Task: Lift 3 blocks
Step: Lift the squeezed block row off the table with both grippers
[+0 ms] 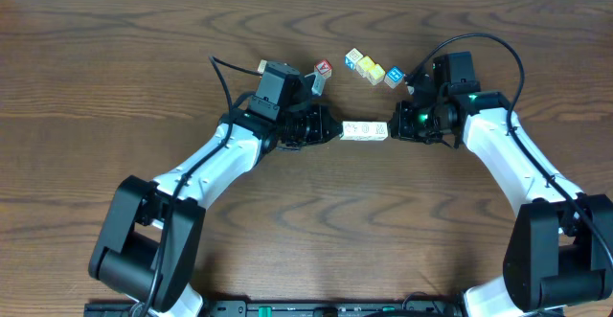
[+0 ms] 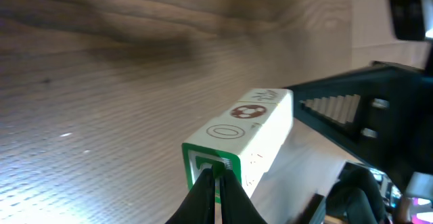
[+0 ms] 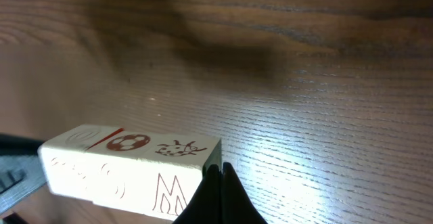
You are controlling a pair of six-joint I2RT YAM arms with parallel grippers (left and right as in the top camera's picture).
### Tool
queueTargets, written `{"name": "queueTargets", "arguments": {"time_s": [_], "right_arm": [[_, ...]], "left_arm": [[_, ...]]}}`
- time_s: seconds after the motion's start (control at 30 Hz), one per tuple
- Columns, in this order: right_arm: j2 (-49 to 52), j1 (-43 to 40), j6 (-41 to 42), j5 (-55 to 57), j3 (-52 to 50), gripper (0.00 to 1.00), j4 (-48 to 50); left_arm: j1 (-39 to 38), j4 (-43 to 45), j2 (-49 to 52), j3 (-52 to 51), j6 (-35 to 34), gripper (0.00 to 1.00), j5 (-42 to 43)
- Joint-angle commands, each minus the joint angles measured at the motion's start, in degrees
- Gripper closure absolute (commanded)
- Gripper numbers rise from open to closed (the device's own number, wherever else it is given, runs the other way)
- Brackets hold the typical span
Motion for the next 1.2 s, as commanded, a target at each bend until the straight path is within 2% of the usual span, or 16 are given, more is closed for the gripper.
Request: {"name": "queueTargets", "arguments": {"time_s": [0.0,1.17], "right_arm": [[-1.84,4.24,0.61,-13.35,1.42,0.99,0.09],[-7.50,4.24,2.93,-13.77,1.42,0.99,-1.22]], "left_arm": [[-2.14,1.11,-0.74,0.70,-0.28,0.93,5.92],[-2.14,1.33,-0.74,0.70,-0.94,0.92,7.02]]}}
